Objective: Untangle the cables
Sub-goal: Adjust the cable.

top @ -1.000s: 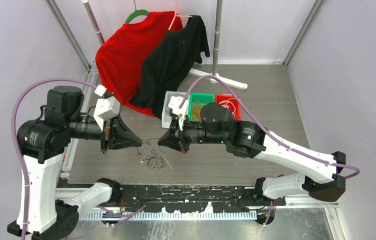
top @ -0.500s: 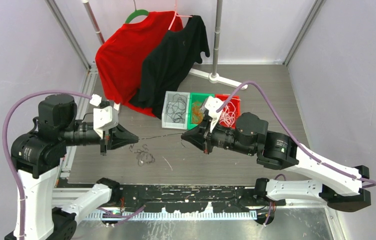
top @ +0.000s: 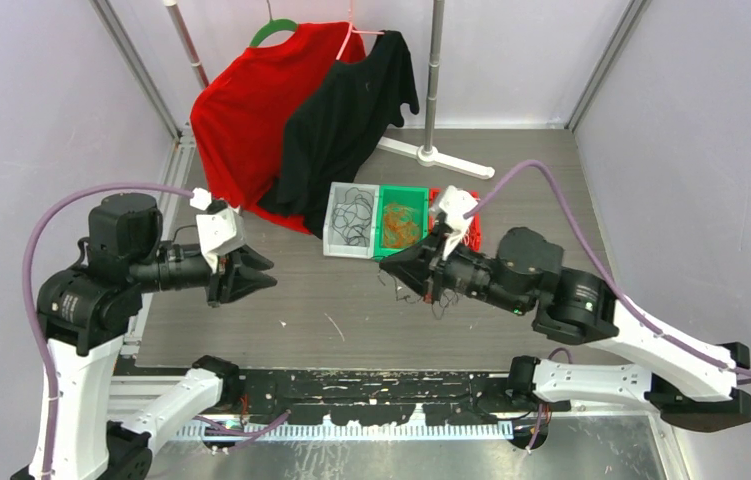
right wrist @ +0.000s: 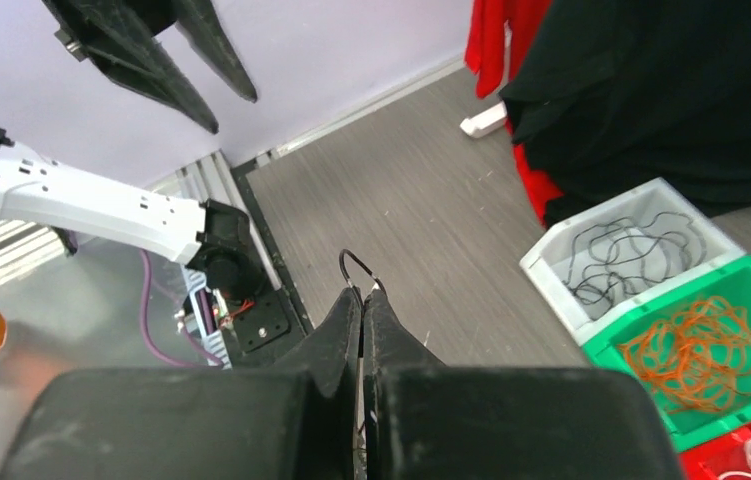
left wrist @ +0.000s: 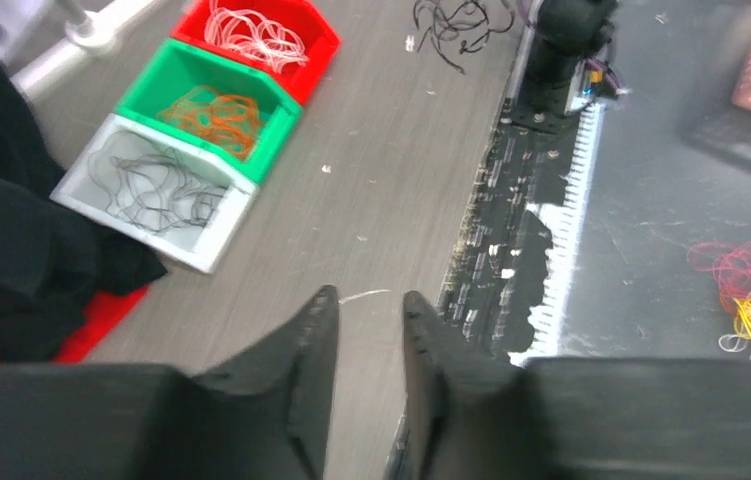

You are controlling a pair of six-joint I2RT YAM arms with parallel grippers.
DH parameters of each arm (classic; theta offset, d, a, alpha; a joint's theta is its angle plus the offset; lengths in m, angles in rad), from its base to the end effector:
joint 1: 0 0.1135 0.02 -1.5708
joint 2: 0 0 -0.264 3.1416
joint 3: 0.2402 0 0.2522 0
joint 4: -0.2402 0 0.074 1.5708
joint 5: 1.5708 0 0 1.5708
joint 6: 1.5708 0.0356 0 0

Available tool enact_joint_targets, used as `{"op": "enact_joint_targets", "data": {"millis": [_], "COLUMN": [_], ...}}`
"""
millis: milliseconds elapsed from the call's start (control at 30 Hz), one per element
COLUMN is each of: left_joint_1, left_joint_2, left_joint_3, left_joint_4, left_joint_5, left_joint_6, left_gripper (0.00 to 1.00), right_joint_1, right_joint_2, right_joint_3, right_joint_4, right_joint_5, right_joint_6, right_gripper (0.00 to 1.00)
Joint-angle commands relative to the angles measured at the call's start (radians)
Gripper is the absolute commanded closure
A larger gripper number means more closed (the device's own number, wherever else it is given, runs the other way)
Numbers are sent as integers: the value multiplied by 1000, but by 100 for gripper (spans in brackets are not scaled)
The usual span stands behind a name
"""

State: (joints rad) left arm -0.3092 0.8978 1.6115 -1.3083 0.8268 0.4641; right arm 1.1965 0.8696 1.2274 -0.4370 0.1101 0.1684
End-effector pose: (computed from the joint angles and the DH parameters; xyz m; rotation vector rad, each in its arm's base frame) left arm 0.0707 -0.0501 0.4707 1.1826 1.6724 -0.7905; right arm 0.0648 0.1542 0.4485 -0.7762 1.5543 0.9367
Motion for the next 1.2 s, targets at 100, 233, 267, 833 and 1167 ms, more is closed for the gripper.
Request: {"op": "enact_joint_targets", "data": {"millis": [100, 233, 267, 833, 1167], "left_joint_1": [1, -22, -35, -191, -210], "left_joint_2": [-65, -98, -90, -56, -98], "left_joint_3": [-280, -448, -461, -546, -582], "left_joint_4": [417, 701, 720, 726, 733], "left_joint_5": [180, 166, 170, 265, 412], "left_joint_6": [-345, -511, -527, -566, -582], "left_gripper": [8, 1, 0, 8, 8], "right_joint_1": [0, -1, 0, 0, -1], "right_joint_2": [129, 178, 190, 324, 322], "right_joint_3": [79, 125, 135, 241, 249], "right_joint_4": [71, 104, 112, 174, 172], "right_joint_5": [-105, -171, -189, -286, -265], "right_joint_6": [36, 49, 53, 76, 68], "right_gripper": [99, 99, 99, 99, 99]}}
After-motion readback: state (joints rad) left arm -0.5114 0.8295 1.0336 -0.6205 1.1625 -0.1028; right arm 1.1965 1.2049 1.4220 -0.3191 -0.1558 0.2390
